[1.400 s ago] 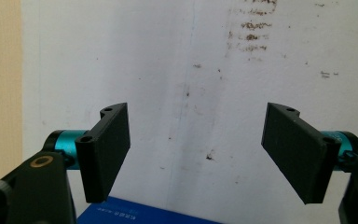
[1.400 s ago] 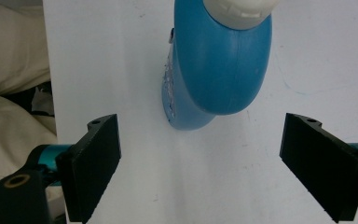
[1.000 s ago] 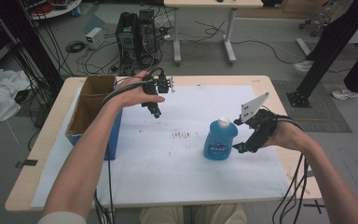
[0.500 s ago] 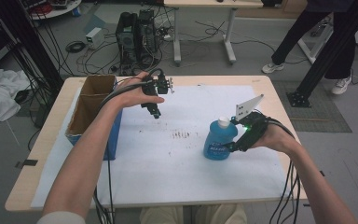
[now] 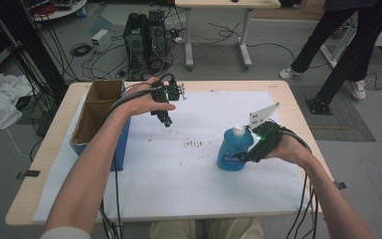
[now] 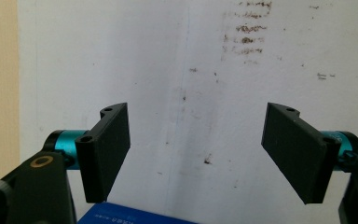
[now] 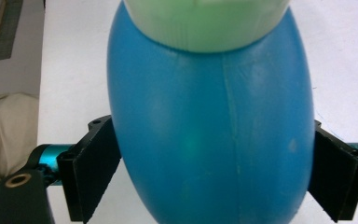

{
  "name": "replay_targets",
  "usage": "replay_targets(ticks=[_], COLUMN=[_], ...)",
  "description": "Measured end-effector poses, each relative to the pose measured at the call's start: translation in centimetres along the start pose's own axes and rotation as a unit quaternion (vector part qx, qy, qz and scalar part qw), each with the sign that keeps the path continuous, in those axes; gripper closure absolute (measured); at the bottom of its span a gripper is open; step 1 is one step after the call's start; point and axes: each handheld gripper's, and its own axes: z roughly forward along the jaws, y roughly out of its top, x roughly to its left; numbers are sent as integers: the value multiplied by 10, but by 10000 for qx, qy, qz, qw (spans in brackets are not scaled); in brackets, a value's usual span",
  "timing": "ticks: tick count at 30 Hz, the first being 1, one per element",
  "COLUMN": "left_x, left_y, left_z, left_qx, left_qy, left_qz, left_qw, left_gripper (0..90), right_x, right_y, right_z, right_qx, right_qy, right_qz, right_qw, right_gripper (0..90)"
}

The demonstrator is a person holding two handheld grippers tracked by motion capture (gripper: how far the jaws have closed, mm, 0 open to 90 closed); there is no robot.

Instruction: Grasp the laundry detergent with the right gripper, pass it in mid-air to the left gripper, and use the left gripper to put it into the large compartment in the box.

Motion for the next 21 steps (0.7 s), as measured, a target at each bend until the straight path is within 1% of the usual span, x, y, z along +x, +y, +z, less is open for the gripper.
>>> replay_targets(ticks=[3, 4, 5, 6, 7, 8, 10, 11, 12, 14, 15, 16, 18, 21], left_x=[0, -1, -1, 1, -1, -1, -1, -1, -1, 0, -1, -1, -1, -1], left_y=[0, -1, 0, 0, -1, -1, 0, -1, -1, -1, -1, -1, -1, -1], left_z=[0, -1, 0, 0, 0, 0, 0, 0, 0, 0, 0, 0, 0, 1], left_qx=[-9, -10, -5, -7, -16, -19, -6, -30, -27, -15, -34, -38, -34, -54], left_qy=[8, 5, 17, 11, 11, 10, 8, 9, 11, 13, 9, 8, 10, 6], left_qz=[-7, -20, -4, -13, -14, -14, -24, 10, -14, -11, 11, 9, 12, 12], left_qw=[10000, 10000, 10000, 10000, 10000, 10000, 10000, 10000, 10000, 10000, 10000, 10000, 10000, 10000], left_gripper=[237, 237, 237, 237, 237, 237, 237, 237, 237, 237, 237, 237, 237, 237], right_x=[1, 1, 0, 0, 1, 0, 0, -1, -1, 0, 0, -1, -1, -1], right_y=[2, 2, -1, -1, 3, -1, -2, -1, -2, -1, -1, -2, -2, -4], right_z=[-2, -1, 1, 0, -3, 2, 3, 1, 4, 3, 2, 5, 6, 6], right_qx=[40, 22, -70, -46, 46, -73, -121, -71, -190, -85, -74, -167, -123, -159], right_qy=[30, 10, -7, -25, 39, 10, -4, -14, 39, 3, 6, 47, 42, 68], right_qz=[-5, -11, 3, 17, -7, 4, 10, 8, 32, -9, 0, 35, 19, 24], right_qw=[10000, 10000, 10000, 10000, 10000, 10000, 9999, 10000, 9998, 10000, 10000, 9998, 9999, 9998], right_gripper=[123, 124, 125, 125, 129, 156, 157, 157, 157, 169, 178, 193, 227, 232])
